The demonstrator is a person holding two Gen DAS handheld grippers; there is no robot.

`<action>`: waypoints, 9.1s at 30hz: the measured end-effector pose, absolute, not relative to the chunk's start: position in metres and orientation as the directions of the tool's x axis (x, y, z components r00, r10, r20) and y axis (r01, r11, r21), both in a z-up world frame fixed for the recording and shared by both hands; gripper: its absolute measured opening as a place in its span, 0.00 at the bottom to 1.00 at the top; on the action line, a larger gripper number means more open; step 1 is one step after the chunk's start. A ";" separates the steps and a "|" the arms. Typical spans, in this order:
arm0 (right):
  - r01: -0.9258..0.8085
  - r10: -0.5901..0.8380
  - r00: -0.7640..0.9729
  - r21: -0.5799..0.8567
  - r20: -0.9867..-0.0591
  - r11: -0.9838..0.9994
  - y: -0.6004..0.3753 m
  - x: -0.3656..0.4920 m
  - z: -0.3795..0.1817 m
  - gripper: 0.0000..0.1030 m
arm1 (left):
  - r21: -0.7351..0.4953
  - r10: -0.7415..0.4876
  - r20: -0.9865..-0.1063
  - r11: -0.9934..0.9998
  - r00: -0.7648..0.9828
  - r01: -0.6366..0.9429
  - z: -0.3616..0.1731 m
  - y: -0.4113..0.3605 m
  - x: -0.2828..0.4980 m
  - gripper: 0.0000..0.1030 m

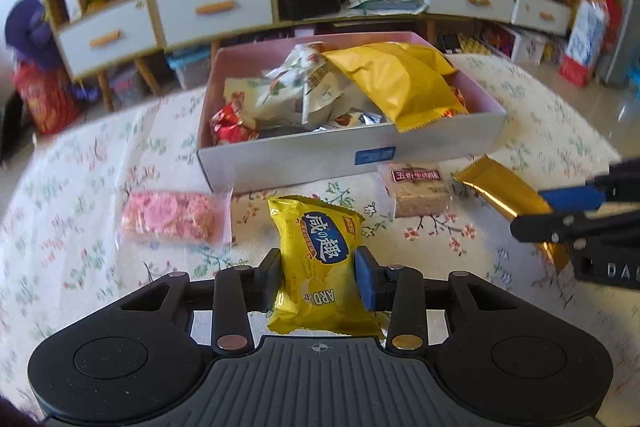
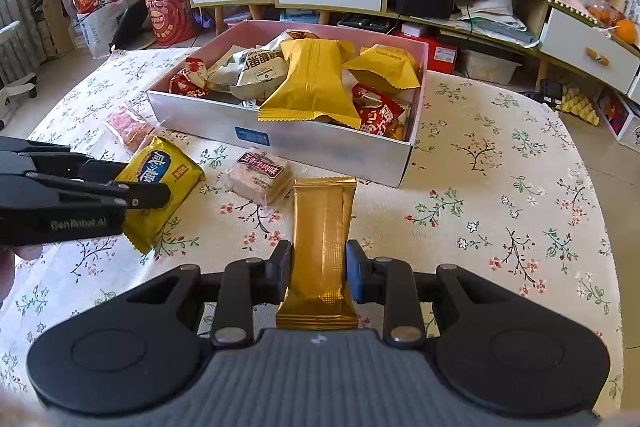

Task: Organize snacks
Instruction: 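Carry both held packets up and over the pink box, then open both grippers to drop the packets into the pink box, then move both tools back toward the pink pastry and square cake packet, then grasp the pink pastry packet with left gripper while right grasps square cake packet, then carry both held packets up and over the pink box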

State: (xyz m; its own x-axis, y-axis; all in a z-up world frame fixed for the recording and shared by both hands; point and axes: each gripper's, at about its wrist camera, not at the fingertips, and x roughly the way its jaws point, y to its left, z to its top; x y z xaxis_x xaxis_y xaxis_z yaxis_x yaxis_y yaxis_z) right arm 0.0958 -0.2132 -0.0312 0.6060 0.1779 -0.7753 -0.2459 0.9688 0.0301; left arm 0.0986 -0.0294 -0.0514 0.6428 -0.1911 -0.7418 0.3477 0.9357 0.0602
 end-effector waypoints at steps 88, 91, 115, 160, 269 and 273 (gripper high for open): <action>-0.098 0.176 0.724 0.153 -0.666 0.983 -0.227 0.208 -0.009 0.53 | -0.069 -0.320 -0.673 0.925 0.667 0.375 -0.033 -0.036 0.202 0.73; -0.093 0.166 0.731 0.144 -0.662 0.985 -0.229 0.201 -0.005 0.62 | -0.044 -0.309 -0.673 0.924 0.672 0.380 -0.027 -0.037 0.194 0.81; -0.082 0.131 0.727 0.104 -0.674 0.991 -0.227 0.124 0.009 0.96 | -0.014 -0.267 -0.732 0.926 0.627 0.378 -0.007 -0.016 0.102 0.96; -0.197 0.163 0.724 0.025 -0.670 0.980 -0.168 0.092 -0.081 1.00 | 0.006 -0.246 -0.644 0.945 0.725 0.326 -0.088 0.057 0.111 1.00; -0.139 0.209 0.789 0.164 -0.578 0.977 -0.200 0.123 -0.021 0.39 | -0.053 -0.248 -0.575 0.962 0.780 0.267 -0.004 0.045 0.157 0.29; -0.142 0.204 0.802 0.152 -0.561 0.978 -0.205 0.143 -0.015 0.39 | -0.071 -0.276 -0.578 0.954 0.768 0.290 -0.003 0.034 0.180 0.29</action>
State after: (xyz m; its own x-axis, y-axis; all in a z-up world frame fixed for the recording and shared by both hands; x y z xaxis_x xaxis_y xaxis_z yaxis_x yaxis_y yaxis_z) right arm 0.1426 -0.2050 -0.0147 0.8021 0.2037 -0.5613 -0.1423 0.9782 0.1515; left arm 0.1803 0.0344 -0.0031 0.7680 -0.2760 -0.5780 0.2898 0.9545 -0.0708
